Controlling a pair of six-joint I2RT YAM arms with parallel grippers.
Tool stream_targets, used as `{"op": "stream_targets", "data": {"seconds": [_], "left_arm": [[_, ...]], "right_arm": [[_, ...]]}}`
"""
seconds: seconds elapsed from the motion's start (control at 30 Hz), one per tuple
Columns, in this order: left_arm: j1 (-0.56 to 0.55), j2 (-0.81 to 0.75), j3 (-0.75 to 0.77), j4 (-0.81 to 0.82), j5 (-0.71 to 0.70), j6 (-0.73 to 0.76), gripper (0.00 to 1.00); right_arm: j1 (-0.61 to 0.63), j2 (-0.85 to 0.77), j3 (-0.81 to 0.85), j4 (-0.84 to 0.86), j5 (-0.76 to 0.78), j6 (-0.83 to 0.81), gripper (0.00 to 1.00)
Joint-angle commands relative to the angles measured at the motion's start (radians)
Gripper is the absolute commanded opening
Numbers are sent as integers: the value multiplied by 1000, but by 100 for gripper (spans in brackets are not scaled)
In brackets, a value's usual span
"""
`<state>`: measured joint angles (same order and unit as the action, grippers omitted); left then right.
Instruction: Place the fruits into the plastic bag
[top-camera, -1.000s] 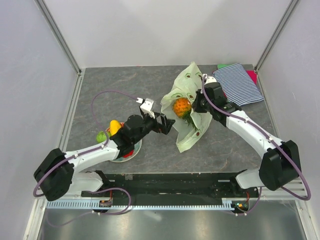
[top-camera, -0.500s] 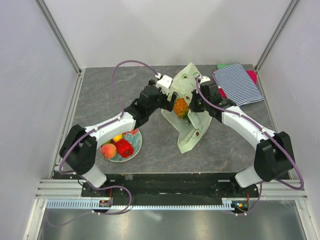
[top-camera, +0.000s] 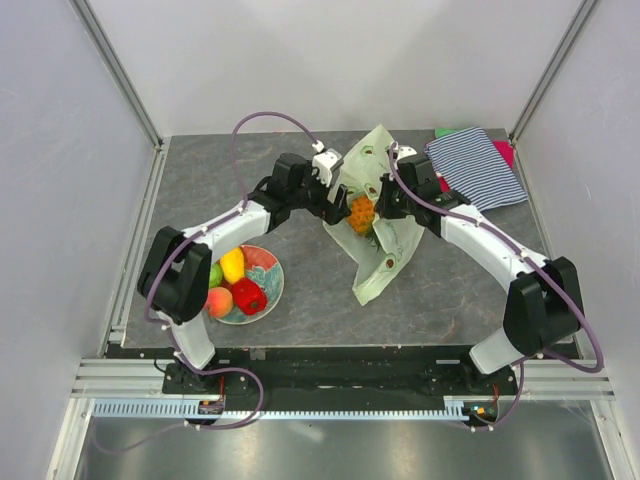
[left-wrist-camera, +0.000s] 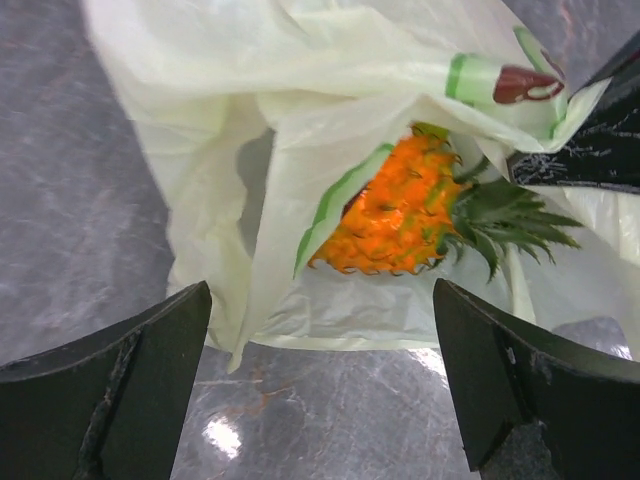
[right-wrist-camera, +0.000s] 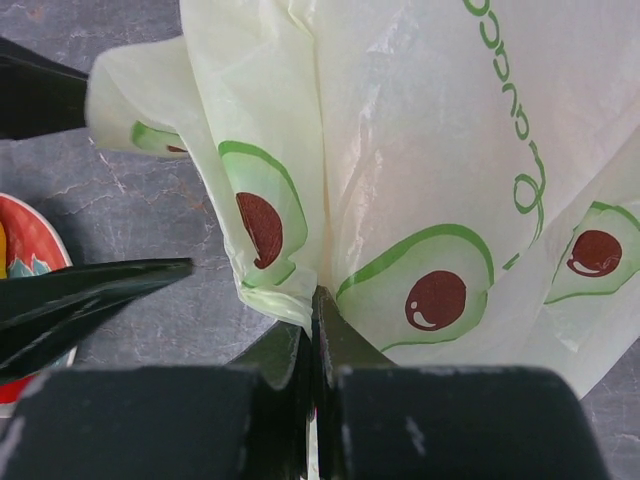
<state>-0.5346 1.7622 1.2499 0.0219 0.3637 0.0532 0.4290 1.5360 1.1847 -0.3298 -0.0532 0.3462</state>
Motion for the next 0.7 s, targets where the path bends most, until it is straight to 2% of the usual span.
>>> {"op": "stream_targets", "data": {"seconds": [0.0, 0.03, 0.07, 0.1, 0.13, 0.17, 0.2, 0.23, 0.37, 0.57, 0.67], "left_arm": [[-4, 63, 92, -16, 96, -18, 85], [-4, 77, 108, -46, 93, -27, 73], [-5, 82, 114, -51, 66, -36, 62], [-4, 85, 115, -54, 54, -44, 42], [-4, 86, 114, -62, 32, -44, 33], [-2, 86, 111, -62, 24, -74, 24], [-1, 86, 106, -62, 20, -79, 10], [-1, 86, 100, -60, 14, -82, 3], [2, 83, 91, -60, -2, -101, 2], [12, 66, 71, -53, -23, -153, 2], [12, 46, 52, -45, -42, -182, 2]], "right_arm": [[-3, -11, 69, -20, -16, -22, 3], [-3, -16, 72, -26, -14, -26, 6], [-3, -33, 75, -46, -14, -30, 25], [-4, -43, 76, -58, -11, -41, 36], [-3, -57, 76, -70, 1, -42, 58], [-3, -95, 73, -95, 10, -45, 66], [-4, -120, 66, -104, 16, -47, 72], [-3, -146, 59, -113, 22, -49, 86], [-4, -304, 6, -204, 47, -52, 93], [-1, -453, -147, -285, 29, 26, 94], [19, -473, -247, -284, -16, 69, 94]]}}
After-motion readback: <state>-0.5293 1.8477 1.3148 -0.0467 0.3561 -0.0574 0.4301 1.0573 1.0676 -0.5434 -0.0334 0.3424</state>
